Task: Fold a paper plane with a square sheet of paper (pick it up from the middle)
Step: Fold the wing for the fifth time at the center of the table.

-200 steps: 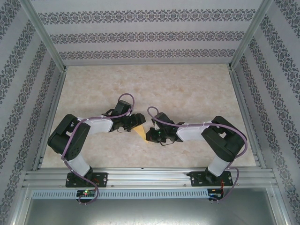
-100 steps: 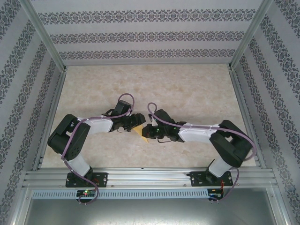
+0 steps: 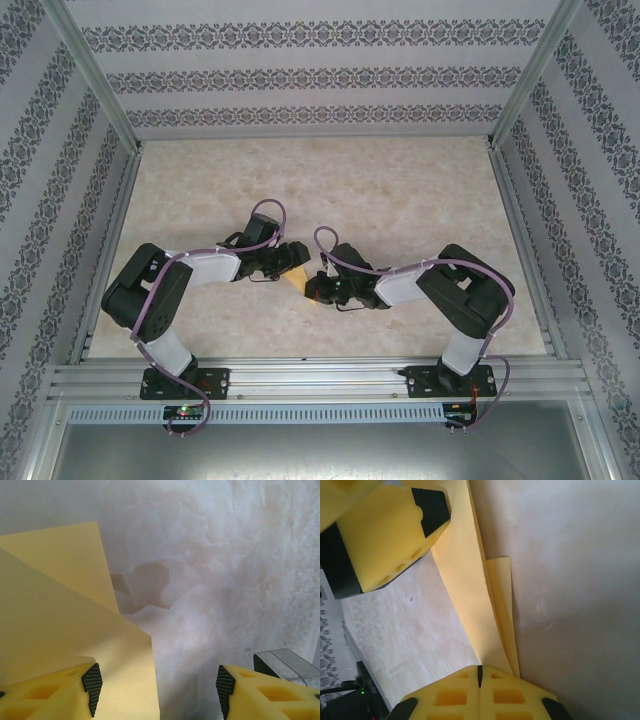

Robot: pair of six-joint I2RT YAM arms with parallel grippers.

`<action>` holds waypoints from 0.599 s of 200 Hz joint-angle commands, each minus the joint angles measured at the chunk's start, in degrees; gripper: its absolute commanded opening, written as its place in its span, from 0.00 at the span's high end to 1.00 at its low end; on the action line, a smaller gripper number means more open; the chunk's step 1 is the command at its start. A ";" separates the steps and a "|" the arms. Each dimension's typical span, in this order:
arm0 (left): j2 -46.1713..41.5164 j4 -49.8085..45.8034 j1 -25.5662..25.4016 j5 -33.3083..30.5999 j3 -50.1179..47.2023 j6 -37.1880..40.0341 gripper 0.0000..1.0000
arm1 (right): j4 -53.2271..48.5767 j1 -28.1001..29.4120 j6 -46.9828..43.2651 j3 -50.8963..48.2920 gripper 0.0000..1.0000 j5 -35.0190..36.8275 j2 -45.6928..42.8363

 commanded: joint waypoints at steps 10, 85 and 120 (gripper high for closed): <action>2.49 -6.38 1.05 -3.01 -1.52 -0.19 0.34 | 3.88 -0.34 5.78 -5.64 0.94 -3.37 3.20; 2.31 -6.92 1.04 -3.40 -1.40 -0.38 0.34 | -5.76 -0.02 2.64 -6.26 0.93 -2.47 -3.39; 2.25 -6.42 1.01 -2.63 -1.20 -0.20 0.34 | -13.80 1.30 -1.25 -2.55 0.94 0.63 -11.30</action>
